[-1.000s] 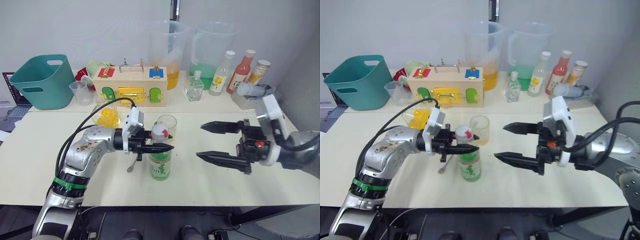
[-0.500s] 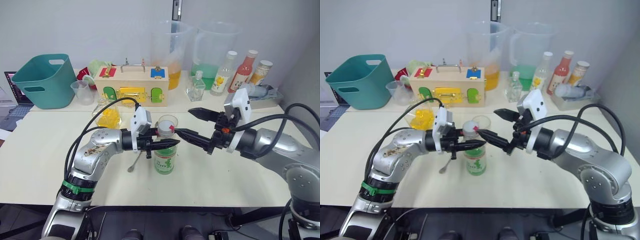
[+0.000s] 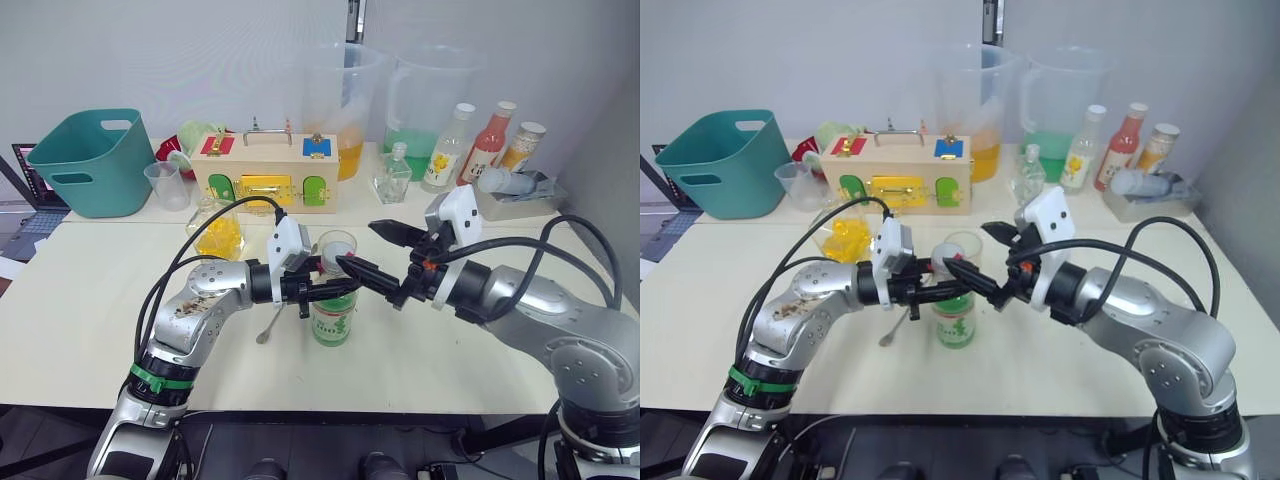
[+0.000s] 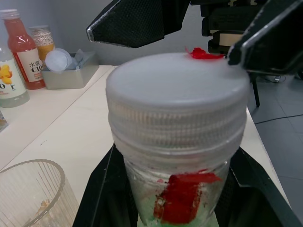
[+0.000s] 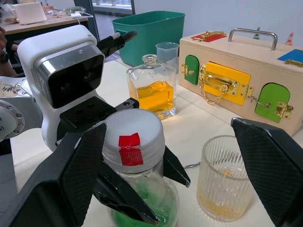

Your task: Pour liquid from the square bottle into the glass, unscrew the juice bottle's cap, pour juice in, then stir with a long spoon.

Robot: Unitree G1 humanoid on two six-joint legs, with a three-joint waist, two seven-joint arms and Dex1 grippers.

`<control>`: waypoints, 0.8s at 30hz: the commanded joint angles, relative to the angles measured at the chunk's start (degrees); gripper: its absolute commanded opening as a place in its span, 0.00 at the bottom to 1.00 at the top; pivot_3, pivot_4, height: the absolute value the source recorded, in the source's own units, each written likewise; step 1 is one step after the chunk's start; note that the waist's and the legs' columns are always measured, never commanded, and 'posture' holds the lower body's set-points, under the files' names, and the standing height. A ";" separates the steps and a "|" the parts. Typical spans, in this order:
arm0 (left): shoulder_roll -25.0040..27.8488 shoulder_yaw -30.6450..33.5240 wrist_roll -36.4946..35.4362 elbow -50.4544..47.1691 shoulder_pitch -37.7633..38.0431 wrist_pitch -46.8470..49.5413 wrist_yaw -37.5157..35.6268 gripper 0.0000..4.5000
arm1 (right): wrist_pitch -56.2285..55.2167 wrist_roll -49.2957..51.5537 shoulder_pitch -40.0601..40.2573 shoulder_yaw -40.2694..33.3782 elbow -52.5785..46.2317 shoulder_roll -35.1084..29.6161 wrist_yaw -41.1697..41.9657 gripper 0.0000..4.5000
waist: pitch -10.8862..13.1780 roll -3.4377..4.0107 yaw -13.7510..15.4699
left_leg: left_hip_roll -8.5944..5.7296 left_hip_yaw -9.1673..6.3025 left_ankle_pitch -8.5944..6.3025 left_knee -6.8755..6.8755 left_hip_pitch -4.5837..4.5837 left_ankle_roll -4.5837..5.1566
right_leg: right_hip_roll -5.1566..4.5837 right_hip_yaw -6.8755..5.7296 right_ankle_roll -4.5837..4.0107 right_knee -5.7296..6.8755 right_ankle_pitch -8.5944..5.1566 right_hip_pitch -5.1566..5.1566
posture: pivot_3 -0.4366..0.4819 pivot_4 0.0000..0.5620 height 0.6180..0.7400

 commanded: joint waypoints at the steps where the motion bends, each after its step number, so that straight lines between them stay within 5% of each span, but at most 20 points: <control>1: -0.36 -0.86 1.11 -0.84 0.44 0.03 1.28 0.30 | 0.60 -0.09 -1.37 0.60 -1.93 0.50 -0.60 1.00 | 0.00 0.00 0.04 | 0.00 0.00 0.00 0.00 0.00 0.00 | 0.00 0.00 0.00 0.00 0.00 0.00 | 0.48 0.27 1.00; 10: -0.33 -1.00 0.70 -2.24 1.69 0.68 2.47 0.30 | 1.37 -3.60 -2.28 3.73 -2.13 2.25 -2.24 1.00 | 0.00 0.00 0.37 | -0.01 0.00 0.00 0.01 -0.01 0.00 | -0.01 0.00 0.00 0.00 0.00 -0.01 | 0.48 0.27 1.00; 18: 0.55 -0.69 0.34 -3.11 2.54 -0.17 1.88 0.30 | 0.69 -2.79 -2.21 4.07 -2.37 2.67 2.91 0.39 | 0.00 0.00 0.37 | 0.00 0.00 0.00 0.01 -0.01 0.00 | -0.01 0.00 0.00 -0.01 0.00 -0.01 | 0.48 0.27 1.00; 24: 2.72 0.65 -2.99 -5.86 3.57 -0.60 -2.52 0.30 | -1.40 -4.51 -3.82 5.71 0.15 -2.49 16.52 0.39 | 0.00 0.00 0.32 | 0.01 0.00 0.00 0.01 -0.01 0.00 | 0.01 -0.01 0.00 -0.01 0.00 -0.02 | 0.48 0.27 1.00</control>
